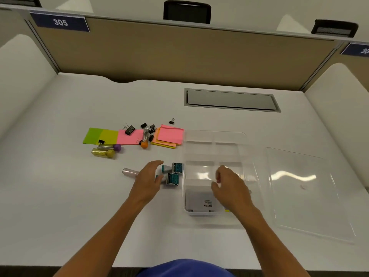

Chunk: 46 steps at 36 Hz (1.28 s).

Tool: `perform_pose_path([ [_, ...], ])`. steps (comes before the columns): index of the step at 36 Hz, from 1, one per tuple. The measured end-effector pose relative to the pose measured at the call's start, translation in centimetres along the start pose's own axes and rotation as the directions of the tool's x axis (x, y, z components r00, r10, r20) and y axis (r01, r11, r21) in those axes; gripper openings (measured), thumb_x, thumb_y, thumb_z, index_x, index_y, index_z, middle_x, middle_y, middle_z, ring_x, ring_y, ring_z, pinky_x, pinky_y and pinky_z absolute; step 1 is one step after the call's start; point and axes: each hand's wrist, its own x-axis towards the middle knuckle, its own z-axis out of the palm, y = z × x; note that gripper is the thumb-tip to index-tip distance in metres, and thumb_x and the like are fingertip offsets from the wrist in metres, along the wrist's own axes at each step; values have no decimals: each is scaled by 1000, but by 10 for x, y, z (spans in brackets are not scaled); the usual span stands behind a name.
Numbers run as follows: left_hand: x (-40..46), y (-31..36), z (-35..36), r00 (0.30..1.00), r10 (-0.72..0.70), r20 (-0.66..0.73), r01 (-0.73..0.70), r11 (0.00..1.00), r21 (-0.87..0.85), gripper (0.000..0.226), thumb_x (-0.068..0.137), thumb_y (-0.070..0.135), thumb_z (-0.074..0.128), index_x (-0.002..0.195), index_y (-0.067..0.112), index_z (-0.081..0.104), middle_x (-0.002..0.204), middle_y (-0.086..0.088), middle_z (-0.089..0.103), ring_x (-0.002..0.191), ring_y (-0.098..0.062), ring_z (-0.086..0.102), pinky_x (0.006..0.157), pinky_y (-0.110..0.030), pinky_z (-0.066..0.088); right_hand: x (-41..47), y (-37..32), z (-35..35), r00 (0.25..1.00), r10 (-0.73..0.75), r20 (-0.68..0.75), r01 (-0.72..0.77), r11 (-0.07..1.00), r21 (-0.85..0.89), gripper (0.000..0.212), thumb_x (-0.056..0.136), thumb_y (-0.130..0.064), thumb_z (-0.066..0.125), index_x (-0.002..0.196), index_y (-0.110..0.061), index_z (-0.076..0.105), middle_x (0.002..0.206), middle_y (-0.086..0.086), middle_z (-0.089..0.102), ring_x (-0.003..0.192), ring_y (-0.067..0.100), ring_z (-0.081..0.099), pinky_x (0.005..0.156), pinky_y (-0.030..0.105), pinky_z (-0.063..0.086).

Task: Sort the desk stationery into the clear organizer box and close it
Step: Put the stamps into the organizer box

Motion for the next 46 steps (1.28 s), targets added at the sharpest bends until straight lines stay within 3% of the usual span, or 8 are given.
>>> perform_pose_path([
  [5,20,3,-1,996,36,81,-40,998,45,45,93,8,60,137,17,52,141,-4,53,128,-19,49,108,-26,33,-3,-61,30,922,-386,16,384,920,76,9,93,-25,58,94,-21,50,96,-4,53,86,13,46,73,27,43],
  [9,32,8,-1,968,136,212,-156,984,81,26,95,19,56,119,17,65,122,-3,66,106,-15,60,98,-28,44,-2,-91,67,813,-576,84,580,814,-33,25,93,-26,59,116,-17,56,120,3,59,107,17,54,91,29,50],
  [14,41,7,-9,953,153,262,-188,975,114,26,97,29,53,108,14,71,109,-7,72,99,-20,64,95,-40,49,6,-107,91,850,-517,102,527,837,-148,34,94,-23,56,124,-9,53,128,12,57,115,25,54,101,40,50],
  [18,48,6,-16,947,101,306,-178,956,234,27,97,25,54,120,17,67,119,-5,69,107,-21,62,97,-32,46,12,-107,97,879,-440,186,477,822,-310,49,92,-22,61,136,-4,46,140,18,49,131,33,45,113,44,38],
  [25,50,1,-19,981,77,178,-105,982,156,34,93,6,59,127,11,60,128,-7,62,116,-22,56,106,-33,42,13,-115,104,885,-411,221,463,717,-520,45,94,-19,61,134,-2,49,135,22,51,125,38,48,100,46,46],
  [31,45,-5,-24,995,43,86,-48,997,60,33,92,4,61,122,16,61,123,-4,62,111,-16,55,94,-19,36,12,-114,105,868,-421,263,494,690,-529,36,91,-17,69,123,-4,60,140,23,46,130,37,42,94,42,48],
  [40,30,-6,-24,998,-64,6,65,985,-159,40,91,8,64,127,23,56,133,-2,54,117,-14,52,101,-29,41,4,-107,108,831,-470,298,555,677,-483,32,89,-16,72,116,-3,61,119,18,55,109,32,50,88,41,51],
  [46,21,-3,-29,974,-224,-32,186,873,-450,38,87,14,71,123,20,62,125,-1,61,111,-18,58,98,-36,47,1,-108,104,847,-462,262,522,817,-246,41,90,-15,71,126,-11,53,125,14,54,105,28,54,85,40,54],
])
